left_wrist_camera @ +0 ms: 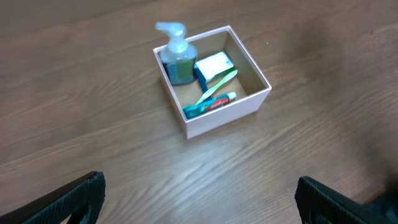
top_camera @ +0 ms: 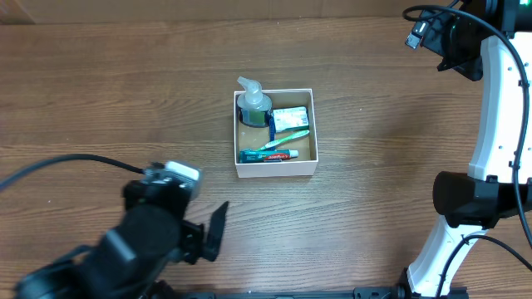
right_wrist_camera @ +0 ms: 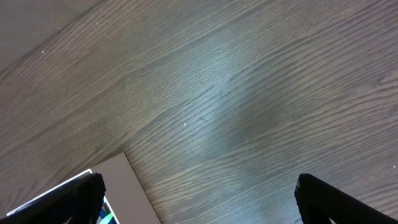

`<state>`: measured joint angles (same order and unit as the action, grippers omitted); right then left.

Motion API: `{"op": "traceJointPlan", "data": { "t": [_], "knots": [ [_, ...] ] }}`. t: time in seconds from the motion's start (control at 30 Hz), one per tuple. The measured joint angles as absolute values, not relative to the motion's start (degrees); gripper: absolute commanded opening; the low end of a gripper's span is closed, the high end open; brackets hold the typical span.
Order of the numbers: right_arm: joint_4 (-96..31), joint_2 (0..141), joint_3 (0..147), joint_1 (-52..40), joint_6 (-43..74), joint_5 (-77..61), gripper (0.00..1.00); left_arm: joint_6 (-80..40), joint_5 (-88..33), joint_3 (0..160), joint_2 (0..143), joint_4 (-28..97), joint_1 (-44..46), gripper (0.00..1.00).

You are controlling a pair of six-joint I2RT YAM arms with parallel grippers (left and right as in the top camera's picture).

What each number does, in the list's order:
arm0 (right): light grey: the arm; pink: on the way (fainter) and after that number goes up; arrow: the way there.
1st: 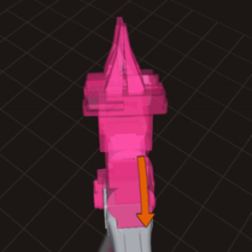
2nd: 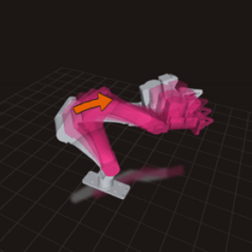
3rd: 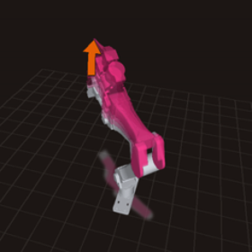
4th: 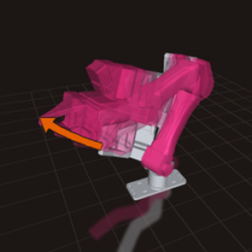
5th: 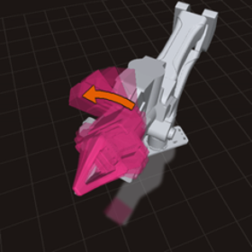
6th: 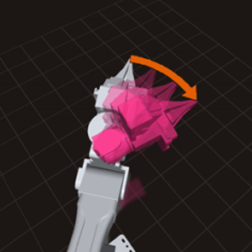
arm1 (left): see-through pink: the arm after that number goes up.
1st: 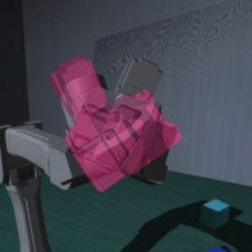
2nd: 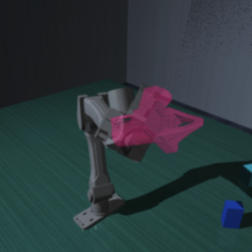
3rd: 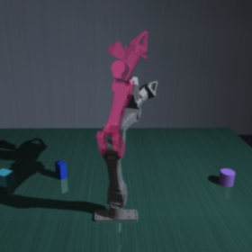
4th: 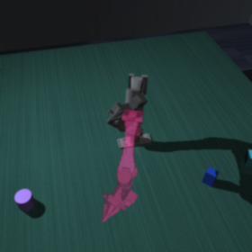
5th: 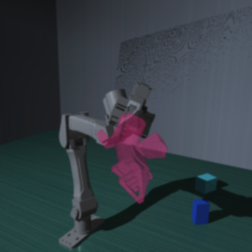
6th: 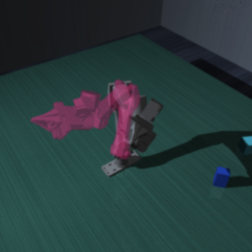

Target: Pack container

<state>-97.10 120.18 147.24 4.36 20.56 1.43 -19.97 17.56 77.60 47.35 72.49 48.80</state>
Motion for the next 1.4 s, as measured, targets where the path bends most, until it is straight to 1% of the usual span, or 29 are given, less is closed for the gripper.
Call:
{"op": "traceJointPlan", "data": {
  "t": [0.13,0.23,0.4,0.67,0.77,0.87,0.97,1.1,1.27,1.4],
  "knots": [
    [-97.10,120.18,147.24,4.36,20.53,1.43,1.00,-19.86,13.08,64.66,46.44,65.73,48.80,1.00],
    [-97.14,120.18,147.24,4.34,20.53,1.43,1.00,-19.86,11.84,59.05,48.23,64.03,48.80,1.00],
    [-97.12,120.18,147.24,4.36,20.53,1.43,1.00,-18.79,13.67,56.05,51.99,61.34,48.80,1.00],
    [-97.14,120.18,147.24,4.36,20.53,1.43,1.00,-16.08,21.12,54.39,59.24,53.74,48.80,1.00],
    [-97.14,120.18,147.24,4.36,20.56,1.43,1.00,-15.92,22.22,51.72,59.66,46.76,48.77,1.00],
    [-97.12,120.18,147.24,4.34,20.53,1.41,1.00,-15.68,22.11,47.83,59.44,37.12,47.90,1.00],
    [-97.10,120.18,147.24,4.36,20.56,1.43,1.00,-13.37,17.39,42.06,57.23,27.11,42.98,1.00],
    [-97.14,120.18,147.24,4.36,20.56,1.43,1.00,-9.21,7.05,35.31,51.07,19.05,33.28,1.00],
    [-97.12,120.18,147.24,4.36,20.53,1.43,1.00,-3.33,-6.92,29.95,43.18,15.35,21.93,1.00],
    [-97.14,120.18,147.24,4.36,20.53,1.43,1.00,-0.95,-14.04,27.51,36.82,13.69,14.74,1.00]
  ]
}}
